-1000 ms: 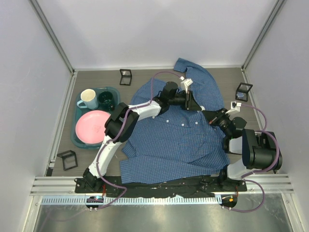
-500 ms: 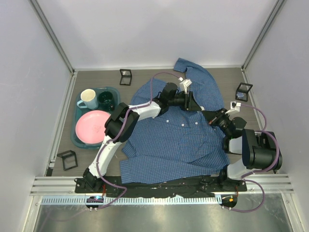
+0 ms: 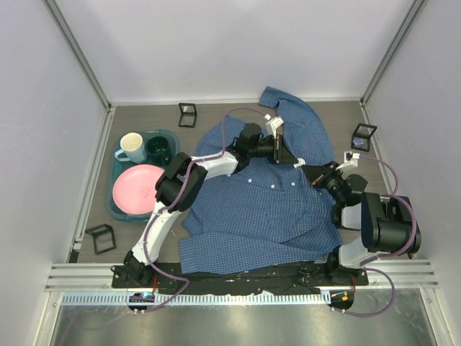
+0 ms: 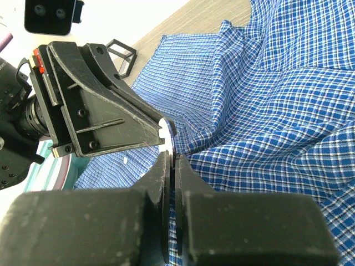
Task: Remove the brooch from the garment
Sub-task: Remove the brooch from the clothes.
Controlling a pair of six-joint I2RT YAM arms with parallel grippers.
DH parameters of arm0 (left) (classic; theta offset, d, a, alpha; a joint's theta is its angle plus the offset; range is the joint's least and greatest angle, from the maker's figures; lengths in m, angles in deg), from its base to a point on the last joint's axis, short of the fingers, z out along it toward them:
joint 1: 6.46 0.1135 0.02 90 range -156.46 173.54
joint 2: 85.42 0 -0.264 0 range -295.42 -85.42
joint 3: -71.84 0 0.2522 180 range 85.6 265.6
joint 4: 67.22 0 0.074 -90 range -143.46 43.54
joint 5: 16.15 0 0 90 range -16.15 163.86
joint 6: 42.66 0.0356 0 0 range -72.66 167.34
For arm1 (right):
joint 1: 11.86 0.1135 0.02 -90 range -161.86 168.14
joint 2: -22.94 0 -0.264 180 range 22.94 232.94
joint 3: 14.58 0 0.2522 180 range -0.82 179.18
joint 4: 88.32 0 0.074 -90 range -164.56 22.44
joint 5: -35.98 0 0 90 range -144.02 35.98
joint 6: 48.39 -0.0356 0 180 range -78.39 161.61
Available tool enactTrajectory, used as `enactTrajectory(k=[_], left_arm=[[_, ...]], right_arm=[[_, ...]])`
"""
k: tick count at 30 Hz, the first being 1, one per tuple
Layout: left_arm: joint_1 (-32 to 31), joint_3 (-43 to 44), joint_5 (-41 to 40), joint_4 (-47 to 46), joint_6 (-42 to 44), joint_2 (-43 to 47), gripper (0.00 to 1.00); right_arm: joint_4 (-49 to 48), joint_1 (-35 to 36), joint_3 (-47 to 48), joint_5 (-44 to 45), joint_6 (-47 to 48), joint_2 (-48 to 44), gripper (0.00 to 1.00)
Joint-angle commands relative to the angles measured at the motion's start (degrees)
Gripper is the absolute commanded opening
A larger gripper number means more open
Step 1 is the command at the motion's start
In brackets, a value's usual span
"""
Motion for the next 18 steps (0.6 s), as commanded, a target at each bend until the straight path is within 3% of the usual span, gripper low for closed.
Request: enactTrajectory(k=[1,6,12,14,18], left_arm=[[0.89,-0.42,-0.85,-2.90,0.00,3.05,0.08],[0.80,-0.42,-0.16,-3.60,-0.09,3.14,0.08],[0.80,-1.47,0.11,-4.48,0.52,3.84,0.35],[0.80,-1.65,0.54,-4.48,1.49,4.10,0.38],[0.80,-0.59,2.22,-3.96,2.11,3.23,0.20]], right_arm=[[-3.05,0.54,0.65,-0.36,0.80,-1.68,0.01],[-1.72,0.63,0.47,0.08,1.42,-2.39,0.01],[-5.06,0.63,0.38,-1.06,-0.25,-1.16,0.01],[-5.68,0.63,0.03,-1.24,-0.34,-1.24,0.01],[-7.17,0.63,0.03,-1.77,-1.04,-0.81,0.01]])
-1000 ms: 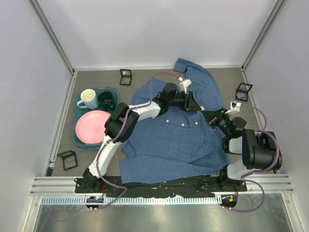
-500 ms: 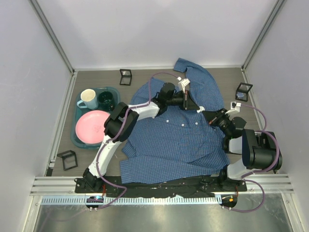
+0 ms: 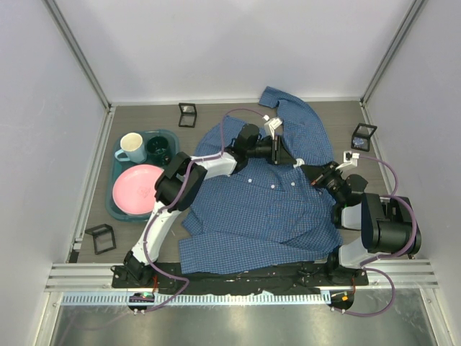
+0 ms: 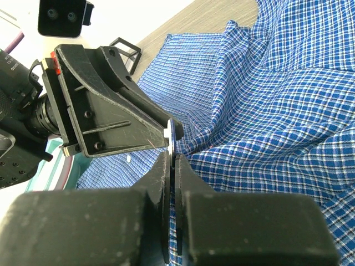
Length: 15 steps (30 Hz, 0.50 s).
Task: Remove the brooch from the garment
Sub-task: Remove the brooch from the clothes.
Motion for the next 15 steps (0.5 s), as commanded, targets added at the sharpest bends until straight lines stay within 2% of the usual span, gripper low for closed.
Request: enactTrajectory(k=[1,6,10,14,15], left_arm=[[0.21,0.76,1.24,-2.47,2.26,3.14,0.18],[-0.49,0.15,1.23,-3.09,4.72,3.75,0.14],[-0.85,0.94,2.90,-4.31,3.94,2.44,0.30],[-0.85,2.34,5.62,-5.45,2.44,1.20,0.37],[-0.85,2.43,5.72,-5.98,1.65,1.03,0.35]], right_arm=[[-6.91,0.36,0.01,-1.53,-1.00,-0.39,0.01],[-7.00,0.36,0.10,-2.14,-1.26,-0.22,0.01],[-7.35,0.36,0.10,-2.41,-1.52,-0.04,0.01],[-7.52,0.36,0.01,-2.76,-1.52,-0.04,0.01],[-7.52,0.36,0.10,-2.76,-1.61,0.05,0.01]])
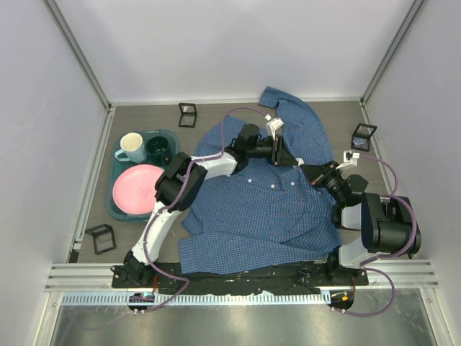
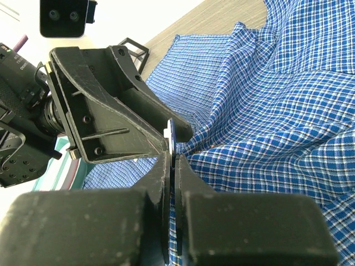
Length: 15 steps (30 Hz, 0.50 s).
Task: Remove the brooch from the garment
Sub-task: Remove the brooch from the clothes.
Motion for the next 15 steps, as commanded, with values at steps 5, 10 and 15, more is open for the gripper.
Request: enactTrajectory(k=[5,10,15], left_arm=[[-0.45,1.60,2.52,-5.38,-0.43,1.64,0.12],[-1.06,-2.95,-4.65,-3.36,7.90,4.71,0.07],[-3.70,-7.45,-13.46,-4.65,22.14,7.35,0.00]], right_arm=[[-5.43,0.36,-0.08,-1.47,-0.35,-0.36,0.01],[7.81,0.36,0.36,4.48,2.37,-6.50,0.22],[44.39,0.28,4.83,23.28,5.55,-20.56,0.41]])
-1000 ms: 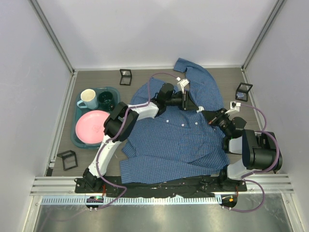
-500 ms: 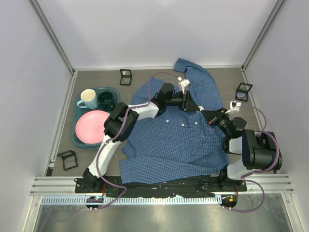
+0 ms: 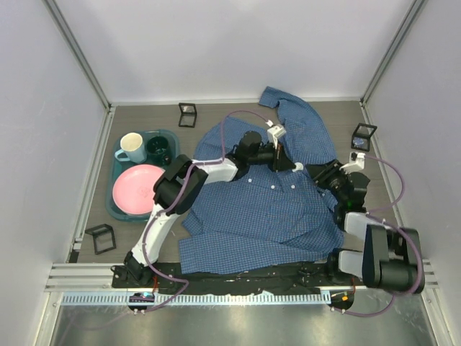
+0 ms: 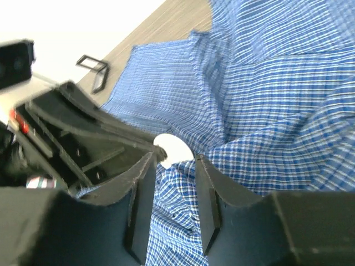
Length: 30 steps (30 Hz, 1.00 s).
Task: Remove the brooch from the garment
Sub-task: Remove the brooch from the clothes.
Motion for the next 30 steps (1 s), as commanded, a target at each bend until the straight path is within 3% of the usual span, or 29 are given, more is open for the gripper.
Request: enactTrajectory(k=[1,5,8,13,16,20,24,30], left_arm=[[-2.37,-3.82,-9.77,-4.34,13.65,5.02,0.00],[-4.30,-3.22,-14.95,-4.27,19.09,4.31,0.00],[-7.10,-4.71,-19.79,-4.97,27.96,4.84,0.00],[-10.89,-8.04,-28.76,-9.00,43.33,5.28,0.00],[-12.56,-10.41,-32.27,-14.71,52.20,4.40,0.00],[-13.27,-10.52,-39.91,-19.82,59.60,2.73,0.00],[-13.27,-9.29,-45.29,-24.21,64.81,1.59,0.00],[-13.10,-5.33,-46.61,-25.80,64.03,-0.61,0.00]], right_arm=[[30.53,0.17,6.41,17.93,3.01,-12.83,0.42],[45.30,0.17,7.92,25.76,-2.34,-16.55,0.44],[49.45,0.17,7.75,23.94,-7.44,-14.37,0.40],[48.16,0.17,5.37,20.59,-11.84,-10.32,0.36],[49.03,0.17,5.98,22.87,-12.81,-9.09,0.36],[60.24,0.08,10.54,29.63,-16.32,-4.61,0.35],[62.74,-1.06,11.44,30.87,-17.64,-0.83,0.34],[62.92,-3.44,9.85,33.07,-17.04,-3.81,0.33]])
